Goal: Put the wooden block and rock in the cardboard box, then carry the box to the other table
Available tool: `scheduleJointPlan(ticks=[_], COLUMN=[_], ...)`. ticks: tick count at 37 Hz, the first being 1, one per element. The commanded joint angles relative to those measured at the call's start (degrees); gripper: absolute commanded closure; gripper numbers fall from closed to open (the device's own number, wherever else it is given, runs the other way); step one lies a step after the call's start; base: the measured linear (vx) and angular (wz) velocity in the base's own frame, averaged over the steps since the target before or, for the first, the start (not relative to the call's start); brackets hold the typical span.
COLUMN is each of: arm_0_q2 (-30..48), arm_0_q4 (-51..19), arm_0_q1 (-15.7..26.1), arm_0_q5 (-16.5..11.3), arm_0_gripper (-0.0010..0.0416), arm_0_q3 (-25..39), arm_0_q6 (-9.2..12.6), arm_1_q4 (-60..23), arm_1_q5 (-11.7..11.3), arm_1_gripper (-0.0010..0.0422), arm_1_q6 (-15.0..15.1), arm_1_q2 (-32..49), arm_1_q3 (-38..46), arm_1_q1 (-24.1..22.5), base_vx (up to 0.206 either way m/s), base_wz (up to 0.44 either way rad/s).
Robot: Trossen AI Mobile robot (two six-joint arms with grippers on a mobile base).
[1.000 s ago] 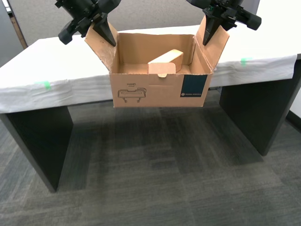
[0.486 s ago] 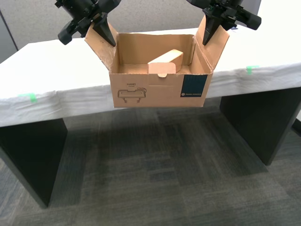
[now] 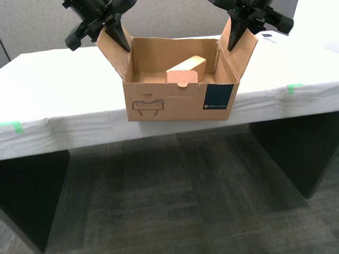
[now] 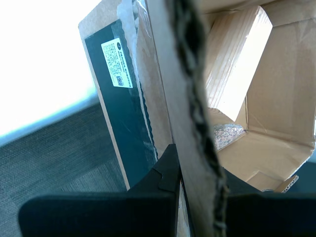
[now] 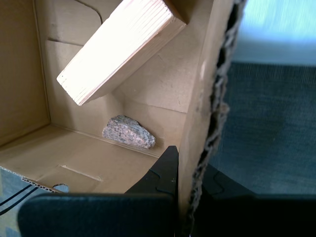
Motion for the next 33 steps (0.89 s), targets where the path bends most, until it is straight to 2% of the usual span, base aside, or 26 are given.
scheduleJointPlan(ticks=[1,20,26,33], arm_0_q2=[-0.1,-0.1,-0.1,-0.1], arm_0_q4=[1.1,1.5,1.6,1.7], arm_0_q1=[0.3,0.8,1.3,2.1], arm_0_q5=[-1.3,-1.3,-1.3,-1.3], arm_0_gripper=[0.0406,0.0406,0.0406,0.0406], arm_0_q3=[0.1,0.1,0.1,0.1], arm_0_q6=[-0.1,0.2,0.2,0.2], arm_1_q4=[0.7,2.4,2.3,2.3], arm_1_q5=[1.2,0.9,0.9,0.9], arm_1_gripper=[0.0413,0.0413,0.0413,0.0413], arm_1_q6=[-0.2,0.0,3.0,5.0], arm_1_q2=[0.0,0.0,0.0,0.0], arm_1_q3=[0.1,0.1,0.1,0.1], arm_1_q1=[-0.2,-0.2,-0.2,-0.3], base_vx=[0.194,0.188,0.183,0.185], base_wz=[0.041,0.074,0.109,0.137])
